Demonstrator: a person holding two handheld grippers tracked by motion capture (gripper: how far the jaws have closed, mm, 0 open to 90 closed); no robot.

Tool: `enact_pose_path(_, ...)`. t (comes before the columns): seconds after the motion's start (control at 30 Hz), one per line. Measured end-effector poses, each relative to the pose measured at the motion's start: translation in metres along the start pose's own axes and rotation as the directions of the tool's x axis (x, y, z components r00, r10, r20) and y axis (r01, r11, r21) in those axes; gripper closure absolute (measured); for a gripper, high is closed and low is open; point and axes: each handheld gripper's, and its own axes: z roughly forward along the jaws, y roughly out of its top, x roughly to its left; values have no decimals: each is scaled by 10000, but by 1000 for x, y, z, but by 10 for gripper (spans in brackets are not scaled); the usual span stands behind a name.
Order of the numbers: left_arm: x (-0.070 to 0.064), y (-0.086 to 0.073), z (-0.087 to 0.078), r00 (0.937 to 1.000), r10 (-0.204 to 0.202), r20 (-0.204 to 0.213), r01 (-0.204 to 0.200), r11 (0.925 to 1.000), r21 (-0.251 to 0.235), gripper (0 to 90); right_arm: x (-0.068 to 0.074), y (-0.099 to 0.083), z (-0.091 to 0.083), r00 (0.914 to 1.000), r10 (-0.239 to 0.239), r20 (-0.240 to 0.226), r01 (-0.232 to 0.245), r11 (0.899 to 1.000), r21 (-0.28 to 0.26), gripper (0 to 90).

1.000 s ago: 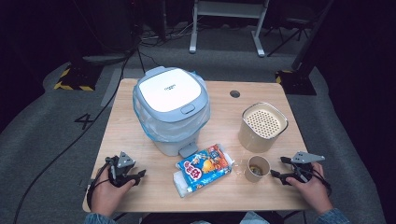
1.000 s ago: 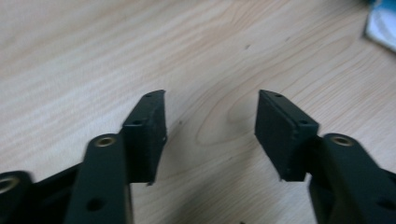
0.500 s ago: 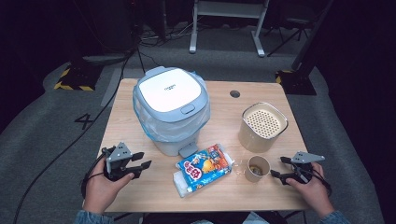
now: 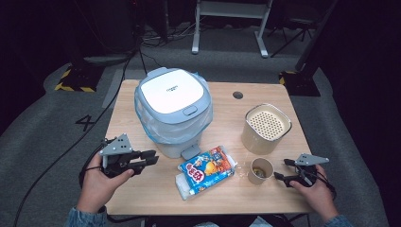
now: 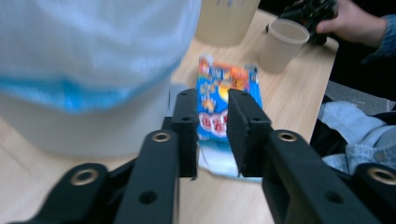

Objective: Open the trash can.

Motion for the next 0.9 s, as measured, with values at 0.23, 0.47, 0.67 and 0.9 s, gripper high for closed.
enact_pose_path(0.23,-2,34,-3,9989,463,81,-458,9976,-514,882,-1,-1,-1,9999,122,33,-122,9999,-69,275)
enact_pose_path(0.47,1,70,-3,9963,852,-69,-855,9932,-792,896,-1,-1,-1,9999,120,29,-119,9999,-67,275)
enact_pose_path(0.67,1,98,11,9948,1015,-109,-1021,9904,-927,899,-1,-1,-1,9999,114,32,-114,9999,-64,275)
enact_pose_path(0.9,7,118,27,9938,1112,79,-1100,9895,-941,899,-1,-1,-1,9999,101,38,-101,9999,-68,274)
